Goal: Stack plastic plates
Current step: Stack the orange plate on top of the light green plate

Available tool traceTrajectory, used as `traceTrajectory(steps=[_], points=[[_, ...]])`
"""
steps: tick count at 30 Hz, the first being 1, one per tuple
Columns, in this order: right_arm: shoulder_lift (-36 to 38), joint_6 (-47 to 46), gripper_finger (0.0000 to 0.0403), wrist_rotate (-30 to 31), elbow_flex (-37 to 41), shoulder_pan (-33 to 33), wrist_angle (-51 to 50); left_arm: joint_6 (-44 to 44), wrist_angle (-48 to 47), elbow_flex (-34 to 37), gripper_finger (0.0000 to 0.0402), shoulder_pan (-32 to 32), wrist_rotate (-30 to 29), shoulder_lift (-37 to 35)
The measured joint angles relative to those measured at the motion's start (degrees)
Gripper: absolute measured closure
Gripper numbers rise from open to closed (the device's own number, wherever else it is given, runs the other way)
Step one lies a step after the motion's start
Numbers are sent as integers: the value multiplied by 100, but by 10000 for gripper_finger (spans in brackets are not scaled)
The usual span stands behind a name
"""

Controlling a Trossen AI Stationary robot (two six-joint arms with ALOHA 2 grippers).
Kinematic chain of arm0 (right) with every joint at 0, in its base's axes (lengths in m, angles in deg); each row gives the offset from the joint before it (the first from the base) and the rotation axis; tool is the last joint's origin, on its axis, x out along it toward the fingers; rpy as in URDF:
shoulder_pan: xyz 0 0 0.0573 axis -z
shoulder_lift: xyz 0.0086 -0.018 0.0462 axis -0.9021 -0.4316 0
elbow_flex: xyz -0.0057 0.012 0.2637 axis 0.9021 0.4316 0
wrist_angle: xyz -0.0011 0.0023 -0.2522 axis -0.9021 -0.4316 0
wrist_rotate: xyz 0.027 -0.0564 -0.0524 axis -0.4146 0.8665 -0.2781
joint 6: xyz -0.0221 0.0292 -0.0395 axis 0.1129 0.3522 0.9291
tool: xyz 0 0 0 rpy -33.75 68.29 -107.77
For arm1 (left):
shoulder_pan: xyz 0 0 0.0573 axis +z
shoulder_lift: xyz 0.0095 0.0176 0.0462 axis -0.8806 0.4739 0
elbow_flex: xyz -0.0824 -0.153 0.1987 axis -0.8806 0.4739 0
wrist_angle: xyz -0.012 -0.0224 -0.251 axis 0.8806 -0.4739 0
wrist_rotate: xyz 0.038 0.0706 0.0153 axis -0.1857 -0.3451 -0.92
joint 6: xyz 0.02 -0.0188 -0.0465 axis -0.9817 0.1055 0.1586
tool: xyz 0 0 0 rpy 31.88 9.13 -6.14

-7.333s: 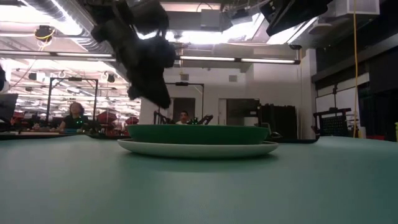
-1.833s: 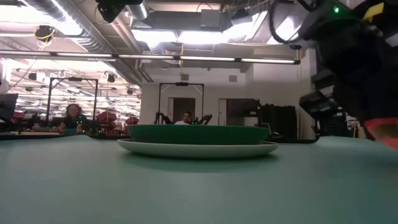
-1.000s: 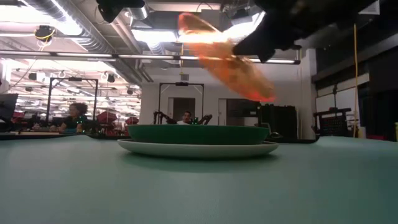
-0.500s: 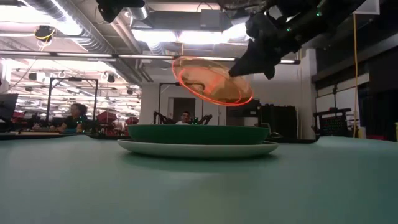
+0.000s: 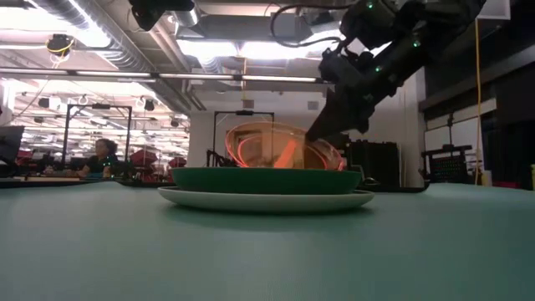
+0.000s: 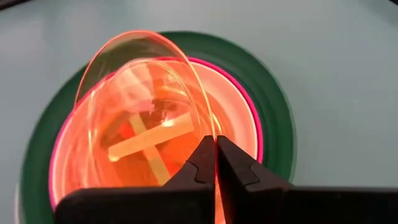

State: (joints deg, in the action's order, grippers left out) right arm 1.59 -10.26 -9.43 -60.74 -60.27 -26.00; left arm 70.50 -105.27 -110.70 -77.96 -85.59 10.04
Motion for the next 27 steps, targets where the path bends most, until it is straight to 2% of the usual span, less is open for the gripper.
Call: traceTrajectory(steps=[27], points=[[-174,1,402,14,0,0,8,0,-11,0,331,0,-2,0]])
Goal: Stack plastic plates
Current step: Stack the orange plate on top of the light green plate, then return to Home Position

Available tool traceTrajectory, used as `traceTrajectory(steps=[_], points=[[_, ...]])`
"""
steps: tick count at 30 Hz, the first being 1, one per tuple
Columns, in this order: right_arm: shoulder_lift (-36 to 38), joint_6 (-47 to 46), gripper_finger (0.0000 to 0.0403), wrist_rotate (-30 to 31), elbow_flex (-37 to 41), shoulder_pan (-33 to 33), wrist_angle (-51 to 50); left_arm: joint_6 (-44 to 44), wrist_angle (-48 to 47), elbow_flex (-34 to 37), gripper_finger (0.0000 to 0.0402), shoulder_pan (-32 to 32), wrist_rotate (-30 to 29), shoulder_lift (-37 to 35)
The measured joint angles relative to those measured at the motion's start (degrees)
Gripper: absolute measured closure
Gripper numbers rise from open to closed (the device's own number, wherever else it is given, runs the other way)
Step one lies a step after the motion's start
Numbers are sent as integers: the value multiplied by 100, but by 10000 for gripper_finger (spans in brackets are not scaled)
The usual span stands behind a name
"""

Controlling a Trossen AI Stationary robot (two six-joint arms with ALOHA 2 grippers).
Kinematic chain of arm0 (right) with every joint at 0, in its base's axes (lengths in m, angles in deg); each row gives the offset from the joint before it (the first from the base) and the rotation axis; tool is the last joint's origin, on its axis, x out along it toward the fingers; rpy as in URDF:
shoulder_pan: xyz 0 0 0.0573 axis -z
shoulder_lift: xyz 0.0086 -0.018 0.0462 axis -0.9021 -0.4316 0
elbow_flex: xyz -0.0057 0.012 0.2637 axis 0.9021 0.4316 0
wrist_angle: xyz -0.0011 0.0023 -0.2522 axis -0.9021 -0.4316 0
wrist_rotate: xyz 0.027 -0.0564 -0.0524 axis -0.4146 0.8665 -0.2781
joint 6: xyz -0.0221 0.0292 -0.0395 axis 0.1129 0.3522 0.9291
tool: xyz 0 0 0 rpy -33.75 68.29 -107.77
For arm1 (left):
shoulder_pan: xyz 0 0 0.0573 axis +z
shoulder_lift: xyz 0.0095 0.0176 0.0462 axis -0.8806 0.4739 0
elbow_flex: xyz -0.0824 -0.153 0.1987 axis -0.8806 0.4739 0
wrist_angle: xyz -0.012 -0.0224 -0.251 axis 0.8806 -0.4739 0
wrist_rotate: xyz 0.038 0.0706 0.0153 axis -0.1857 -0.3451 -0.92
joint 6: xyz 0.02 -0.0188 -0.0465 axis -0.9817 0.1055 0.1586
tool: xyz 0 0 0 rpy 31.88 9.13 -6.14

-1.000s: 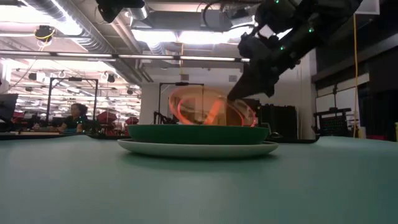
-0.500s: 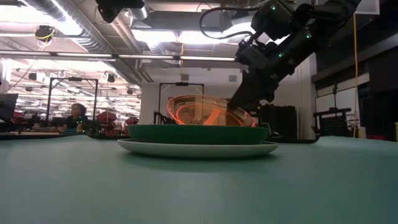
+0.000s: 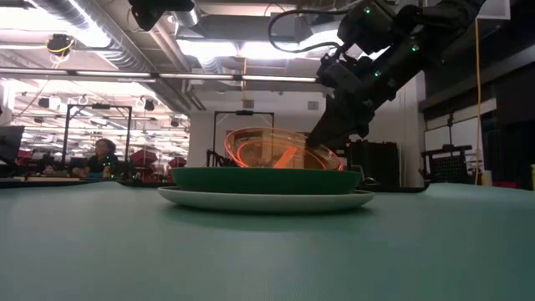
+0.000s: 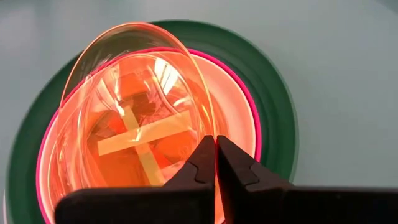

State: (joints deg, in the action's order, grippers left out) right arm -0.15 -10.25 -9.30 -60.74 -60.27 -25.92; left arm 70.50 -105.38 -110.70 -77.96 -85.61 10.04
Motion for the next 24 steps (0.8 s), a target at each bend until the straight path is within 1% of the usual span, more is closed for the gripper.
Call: traceTrajectory(steps=[5,7,9,14,17,20,24], points=[[0,-1,401,-2,0,0,-14,-2,0,0,331,0,2,0],[0,-1,395,0,0,0,-16,0,0,0,331,0,2,0],[0,1,380,-1,0,0,-19,0,2,0,331,0,0,0],[0,1,327,0,0,0,-19,0,0,0,331,-4,2,0],[0,3,305,0,0,0,-19,0,0,0,331,-4,2,0],[0,6,293,0,0,0,-19,0,0,0,331,-4,2,0],[0,21,291,-2,0,0,-20,0,0,0,331,-4,2,0]])
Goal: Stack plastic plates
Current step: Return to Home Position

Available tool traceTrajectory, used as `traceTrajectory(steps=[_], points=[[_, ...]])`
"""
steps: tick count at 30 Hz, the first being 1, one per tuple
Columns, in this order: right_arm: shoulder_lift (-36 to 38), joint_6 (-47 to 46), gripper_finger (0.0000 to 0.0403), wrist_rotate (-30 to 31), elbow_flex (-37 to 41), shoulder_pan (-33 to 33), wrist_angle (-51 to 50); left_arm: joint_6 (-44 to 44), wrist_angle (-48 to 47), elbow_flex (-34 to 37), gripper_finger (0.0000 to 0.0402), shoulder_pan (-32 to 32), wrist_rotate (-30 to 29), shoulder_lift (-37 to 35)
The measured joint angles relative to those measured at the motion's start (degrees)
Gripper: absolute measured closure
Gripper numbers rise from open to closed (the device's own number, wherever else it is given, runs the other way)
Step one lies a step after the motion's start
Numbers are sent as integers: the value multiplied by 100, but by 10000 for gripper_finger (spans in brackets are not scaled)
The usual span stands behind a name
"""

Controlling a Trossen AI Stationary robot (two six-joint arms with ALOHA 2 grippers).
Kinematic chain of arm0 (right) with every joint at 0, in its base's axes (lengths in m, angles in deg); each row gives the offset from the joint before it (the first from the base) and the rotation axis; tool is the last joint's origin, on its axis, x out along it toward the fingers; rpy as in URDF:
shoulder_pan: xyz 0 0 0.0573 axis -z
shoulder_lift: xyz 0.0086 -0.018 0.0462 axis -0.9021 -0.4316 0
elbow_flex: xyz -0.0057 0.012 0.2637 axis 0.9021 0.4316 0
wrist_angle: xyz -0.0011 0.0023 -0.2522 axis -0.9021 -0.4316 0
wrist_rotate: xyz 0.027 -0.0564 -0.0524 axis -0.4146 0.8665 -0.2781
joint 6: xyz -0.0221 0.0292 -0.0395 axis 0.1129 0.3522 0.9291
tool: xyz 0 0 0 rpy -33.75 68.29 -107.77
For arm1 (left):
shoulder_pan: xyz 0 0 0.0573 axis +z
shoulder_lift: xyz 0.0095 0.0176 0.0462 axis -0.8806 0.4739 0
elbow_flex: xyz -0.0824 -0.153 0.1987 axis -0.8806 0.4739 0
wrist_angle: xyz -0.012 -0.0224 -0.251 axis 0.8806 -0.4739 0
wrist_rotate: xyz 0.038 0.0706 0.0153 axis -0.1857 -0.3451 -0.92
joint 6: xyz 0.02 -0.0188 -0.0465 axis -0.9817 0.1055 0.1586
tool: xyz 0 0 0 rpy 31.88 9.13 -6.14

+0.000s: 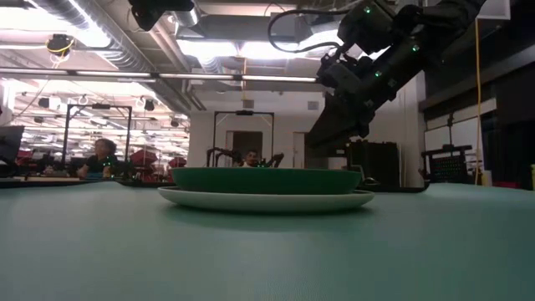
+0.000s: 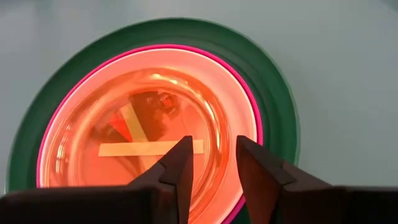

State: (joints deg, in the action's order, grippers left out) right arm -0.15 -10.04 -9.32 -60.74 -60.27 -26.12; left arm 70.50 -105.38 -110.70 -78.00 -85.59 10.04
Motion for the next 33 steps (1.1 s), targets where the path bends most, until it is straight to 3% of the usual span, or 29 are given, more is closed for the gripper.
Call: traceTrajectory(steps=[9,16,33], points=[[104,496,292,-414,7,2,20,-2,-2,-1,331,0,1,-138],[583,1543,292,-752,11,2,-97,-149,17,-2,331,2,-51,-640],[3128,3315,292,-749,7,-1,-817,-1263,8,-2,331,4,-114,-2047]])
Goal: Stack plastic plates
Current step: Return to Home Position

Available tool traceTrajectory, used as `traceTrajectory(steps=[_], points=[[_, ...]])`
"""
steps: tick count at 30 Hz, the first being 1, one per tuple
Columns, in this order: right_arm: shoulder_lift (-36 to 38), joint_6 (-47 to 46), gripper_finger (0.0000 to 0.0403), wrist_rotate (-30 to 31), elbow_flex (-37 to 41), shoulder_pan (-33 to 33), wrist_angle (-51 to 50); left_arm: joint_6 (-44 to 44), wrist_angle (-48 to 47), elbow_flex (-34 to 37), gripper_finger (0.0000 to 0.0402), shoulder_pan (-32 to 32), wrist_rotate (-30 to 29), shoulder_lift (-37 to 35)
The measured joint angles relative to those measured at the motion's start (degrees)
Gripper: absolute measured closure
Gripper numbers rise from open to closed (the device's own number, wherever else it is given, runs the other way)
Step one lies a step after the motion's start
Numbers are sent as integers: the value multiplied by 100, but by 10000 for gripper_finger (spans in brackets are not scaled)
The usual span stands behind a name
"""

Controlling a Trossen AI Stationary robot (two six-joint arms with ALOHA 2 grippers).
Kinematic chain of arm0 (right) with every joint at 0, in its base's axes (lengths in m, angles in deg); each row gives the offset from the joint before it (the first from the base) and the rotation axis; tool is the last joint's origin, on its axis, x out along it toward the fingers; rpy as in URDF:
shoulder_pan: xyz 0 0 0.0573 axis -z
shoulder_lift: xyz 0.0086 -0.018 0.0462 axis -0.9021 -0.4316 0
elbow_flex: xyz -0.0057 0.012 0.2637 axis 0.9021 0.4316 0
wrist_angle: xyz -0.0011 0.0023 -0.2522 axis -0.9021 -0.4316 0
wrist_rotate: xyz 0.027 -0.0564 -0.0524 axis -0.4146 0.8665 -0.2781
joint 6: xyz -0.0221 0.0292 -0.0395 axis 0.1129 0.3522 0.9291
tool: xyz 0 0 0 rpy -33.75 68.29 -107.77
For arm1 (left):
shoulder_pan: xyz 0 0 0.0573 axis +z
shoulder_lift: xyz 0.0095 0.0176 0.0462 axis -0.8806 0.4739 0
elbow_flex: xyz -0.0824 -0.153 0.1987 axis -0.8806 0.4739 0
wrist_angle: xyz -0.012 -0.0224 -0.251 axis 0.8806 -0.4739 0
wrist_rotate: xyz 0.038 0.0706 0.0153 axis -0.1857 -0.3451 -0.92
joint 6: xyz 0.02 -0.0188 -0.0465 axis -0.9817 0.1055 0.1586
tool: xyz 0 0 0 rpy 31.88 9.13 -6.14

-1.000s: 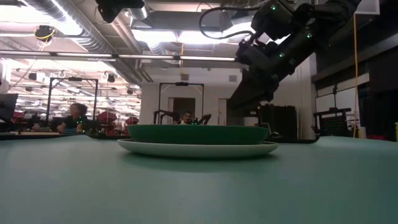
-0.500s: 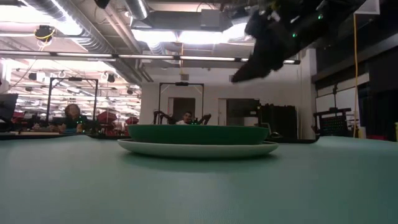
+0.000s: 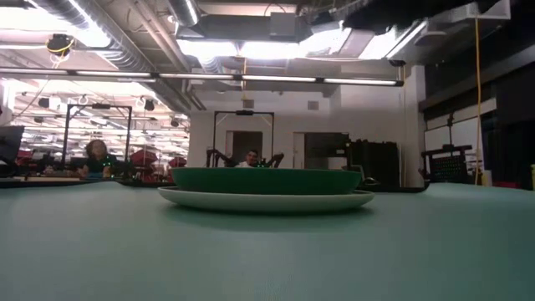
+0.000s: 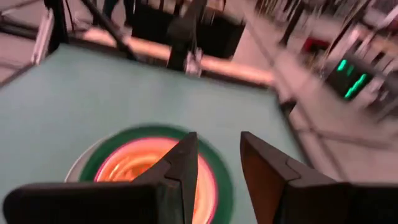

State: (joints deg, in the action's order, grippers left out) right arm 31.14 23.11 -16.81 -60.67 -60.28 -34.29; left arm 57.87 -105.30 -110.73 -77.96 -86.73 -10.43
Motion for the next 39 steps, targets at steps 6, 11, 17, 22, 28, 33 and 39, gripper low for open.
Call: traceTrajectory(steps=[6,11,17,22,28,33,39], points=[[1061,161,292,158,-1,1,-23,-242,-162,0,331,0,2,-521],[1877,173,292,398,-4,1,-292,-250,-582,0,331,0,-27,-897],[2740,388,292,572,-15,1,-1012,-240,-917,75,331,0,-142,-1129],[2957,428,292,716,-6,1,-1814,-233,-534,650,331,0,-146,-1267],[2732,872,292,503,3,1,-2220,-248,630,1768,331,0,65,-1376],[2466,1390,292,85,4,1,-2180,-407,1644,2602,331,0,59,-1405],[2448,1653,292,-268,748,1,-1016,-672,2681,3325,331,226,67,-1458]])
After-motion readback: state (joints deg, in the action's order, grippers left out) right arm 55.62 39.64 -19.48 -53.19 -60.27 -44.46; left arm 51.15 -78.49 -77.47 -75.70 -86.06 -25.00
